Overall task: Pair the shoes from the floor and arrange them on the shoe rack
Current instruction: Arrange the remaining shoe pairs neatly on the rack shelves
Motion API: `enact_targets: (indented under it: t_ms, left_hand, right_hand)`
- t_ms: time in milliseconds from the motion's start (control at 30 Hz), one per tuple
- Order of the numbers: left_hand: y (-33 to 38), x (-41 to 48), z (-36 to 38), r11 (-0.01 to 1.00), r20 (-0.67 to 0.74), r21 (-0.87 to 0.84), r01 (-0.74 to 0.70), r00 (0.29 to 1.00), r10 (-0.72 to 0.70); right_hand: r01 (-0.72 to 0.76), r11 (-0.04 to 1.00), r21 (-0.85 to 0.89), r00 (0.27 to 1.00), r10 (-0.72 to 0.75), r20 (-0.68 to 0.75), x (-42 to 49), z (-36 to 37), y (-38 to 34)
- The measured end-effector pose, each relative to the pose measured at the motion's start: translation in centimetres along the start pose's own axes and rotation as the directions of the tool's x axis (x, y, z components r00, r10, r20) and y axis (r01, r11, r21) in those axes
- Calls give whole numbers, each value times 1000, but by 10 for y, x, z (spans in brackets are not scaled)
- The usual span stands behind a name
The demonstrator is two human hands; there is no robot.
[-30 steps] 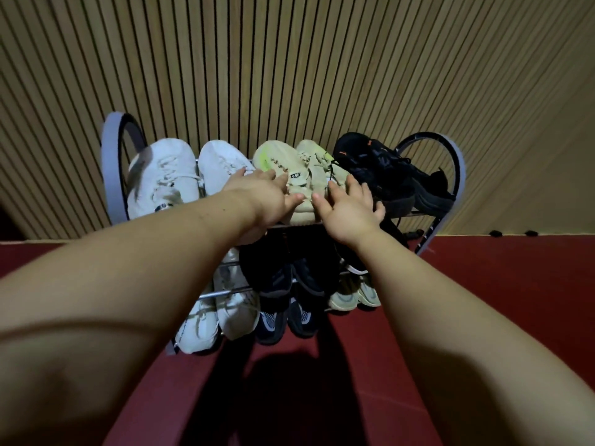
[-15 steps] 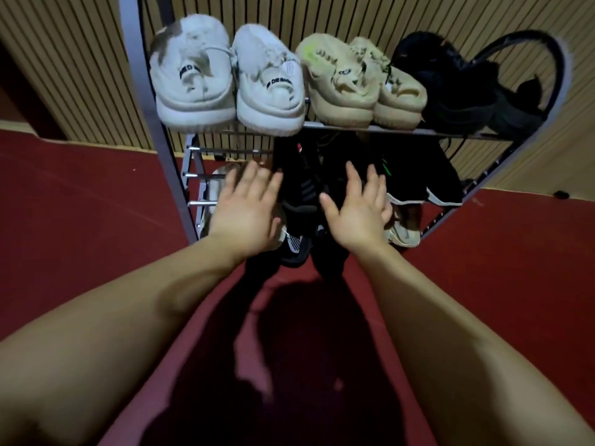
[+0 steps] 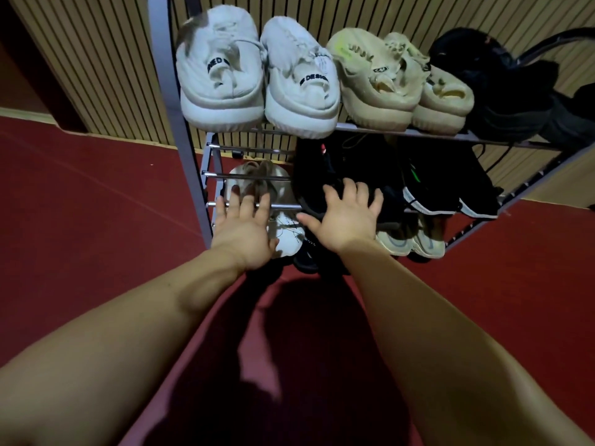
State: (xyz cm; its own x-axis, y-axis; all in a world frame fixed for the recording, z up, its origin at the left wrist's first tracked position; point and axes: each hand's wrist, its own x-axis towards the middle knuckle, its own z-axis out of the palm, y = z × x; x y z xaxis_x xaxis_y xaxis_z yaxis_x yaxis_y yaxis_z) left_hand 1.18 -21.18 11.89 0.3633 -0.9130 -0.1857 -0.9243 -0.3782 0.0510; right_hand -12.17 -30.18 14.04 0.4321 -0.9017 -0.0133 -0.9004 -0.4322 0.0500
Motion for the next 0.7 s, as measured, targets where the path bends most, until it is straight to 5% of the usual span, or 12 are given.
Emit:
enact_targets:
  t_ms: [467,700]
  left_hand:
    - [6,10,3,992,-60,-122,-22,998,14]
    - [1,8,9,993,-61,-120,-24,998,17]
  right_hand:
    - [131,987,-89,986,-120,118,-17,-10,1]
    - [-43,974,224,985,4,172,-16,-12,-7]
